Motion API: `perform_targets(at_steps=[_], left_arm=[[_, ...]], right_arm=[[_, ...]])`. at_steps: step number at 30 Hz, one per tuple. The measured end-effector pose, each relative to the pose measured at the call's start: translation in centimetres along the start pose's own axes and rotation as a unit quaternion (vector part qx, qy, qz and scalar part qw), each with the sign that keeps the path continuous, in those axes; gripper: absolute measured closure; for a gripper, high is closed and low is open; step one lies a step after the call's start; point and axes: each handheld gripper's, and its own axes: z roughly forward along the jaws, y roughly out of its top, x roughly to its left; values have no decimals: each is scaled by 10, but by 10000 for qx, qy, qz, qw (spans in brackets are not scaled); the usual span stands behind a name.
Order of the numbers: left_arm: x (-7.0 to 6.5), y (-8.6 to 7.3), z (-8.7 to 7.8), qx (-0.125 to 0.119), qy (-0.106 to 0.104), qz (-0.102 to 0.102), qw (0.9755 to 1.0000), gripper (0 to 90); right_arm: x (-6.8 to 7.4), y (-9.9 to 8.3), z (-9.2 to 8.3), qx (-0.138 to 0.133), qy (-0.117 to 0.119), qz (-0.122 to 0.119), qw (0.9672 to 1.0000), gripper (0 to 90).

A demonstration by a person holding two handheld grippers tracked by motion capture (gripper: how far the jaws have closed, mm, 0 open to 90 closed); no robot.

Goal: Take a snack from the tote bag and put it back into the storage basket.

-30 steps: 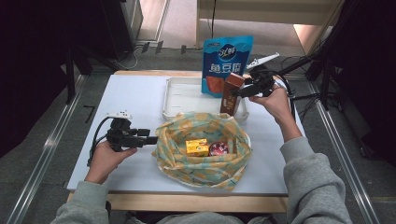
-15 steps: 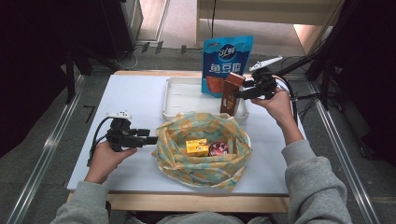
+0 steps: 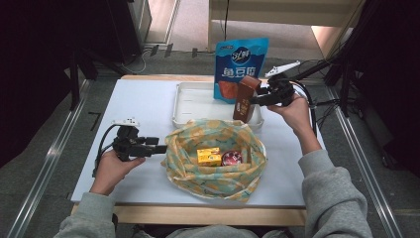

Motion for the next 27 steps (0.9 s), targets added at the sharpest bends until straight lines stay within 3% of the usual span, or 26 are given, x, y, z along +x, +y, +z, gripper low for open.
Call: perform_targets(at_steps=[8, 14, 27], left_arm=[[0, 0, 0, 3, -19, 12, 10000, 375], [0, 0, 0, 0, -18, 11, 10000, 375], [-1, 0, 0, 12, -21, 4, 10000, 375]], right_arm=[[0, 0, 2, -42, -26, -50, 10000, 416], [0, 0, 5, -101, -147, -216, 9996, 429], [3, -3, 6, -119, -123, -147, 9997, 379]])
